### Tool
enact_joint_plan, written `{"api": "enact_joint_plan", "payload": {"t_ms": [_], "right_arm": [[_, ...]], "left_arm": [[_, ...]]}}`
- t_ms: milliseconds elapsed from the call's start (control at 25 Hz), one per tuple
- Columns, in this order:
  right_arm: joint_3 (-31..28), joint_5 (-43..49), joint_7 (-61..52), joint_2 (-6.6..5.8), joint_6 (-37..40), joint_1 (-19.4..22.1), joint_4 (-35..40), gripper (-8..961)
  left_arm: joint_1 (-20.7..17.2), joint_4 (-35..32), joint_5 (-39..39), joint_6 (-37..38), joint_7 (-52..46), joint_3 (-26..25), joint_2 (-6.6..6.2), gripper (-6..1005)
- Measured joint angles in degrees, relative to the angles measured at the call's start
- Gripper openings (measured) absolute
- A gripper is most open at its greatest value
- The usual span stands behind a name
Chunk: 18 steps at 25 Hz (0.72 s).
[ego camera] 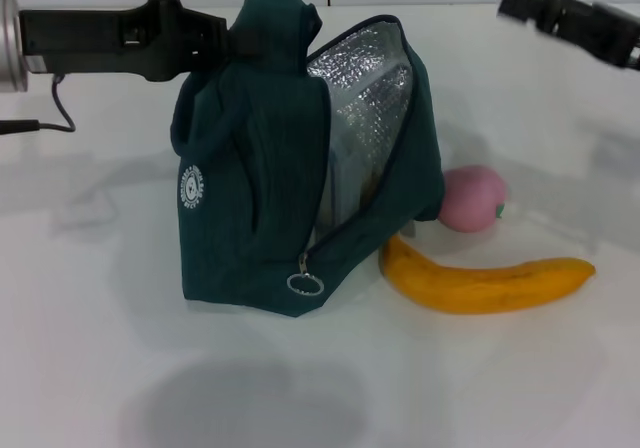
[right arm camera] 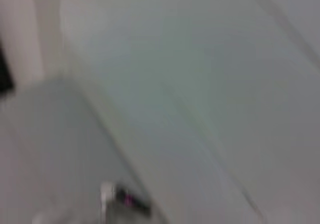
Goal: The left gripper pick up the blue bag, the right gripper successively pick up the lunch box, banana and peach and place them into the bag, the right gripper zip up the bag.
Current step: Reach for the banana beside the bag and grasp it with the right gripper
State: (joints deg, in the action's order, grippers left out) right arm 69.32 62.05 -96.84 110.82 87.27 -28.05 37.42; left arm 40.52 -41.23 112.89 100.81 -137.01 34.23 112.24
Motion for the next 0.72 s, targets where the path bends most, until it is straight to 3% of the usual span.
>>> {"api": "enact_joint_plan", "payload": {"t_ms": [120, 240, 320, 400, 520, 600, 720], "right_arm": [[-0.10, 9.05, -3.81, -2.50, -0.29, 0.14, 7.86, 810], [-0.21, 20.26, -8.42, -4.65, 1.08, -1.65, 15.80, 842], [-0.94, 31.27, -10.80, -5.59, 5.71, -5.32, 20.83, 863], [-1.16, 33.85, -11.06, -5.58, 6.98, -6.27, 21.84, 861], [-1.51, 44.78, -11.53, -4.58, 10.99, -9.80, 25.30, 858], [-1.30, 51.12, -11.56, -3.43, 13.00, -12.00, 26.95, 856], [-0.96, 61.81, -11.55, -0.71, 15.98, -15.41, 28.97, 855]], "left_arm": [[-0.08, -0.01, 0.11, -0.01, 0.00, 0.05, -0.01, 32], [-0.24, -0.18, 0.13, -0.03, 0.00, 0.00, -0.02, 32], [-0.41, -0.35, 0.15, -0.09, 0.00, -0.04, -0.27, 32], [-0.44, -0.37, 0.15, -0.09, 0.03, -0.04, -0.34, 32], [-0.47, -0.39, 0.05, -0.10, 0.06, -0.05, -0.43, 32], [-0.46, -0.39, -0.01, -0.10, 0.06, -0.05, -0.43, 32], [-0.41, -0.15, -0.06, -0.15, 0.07, -0.05, -0.33, 32]]}}
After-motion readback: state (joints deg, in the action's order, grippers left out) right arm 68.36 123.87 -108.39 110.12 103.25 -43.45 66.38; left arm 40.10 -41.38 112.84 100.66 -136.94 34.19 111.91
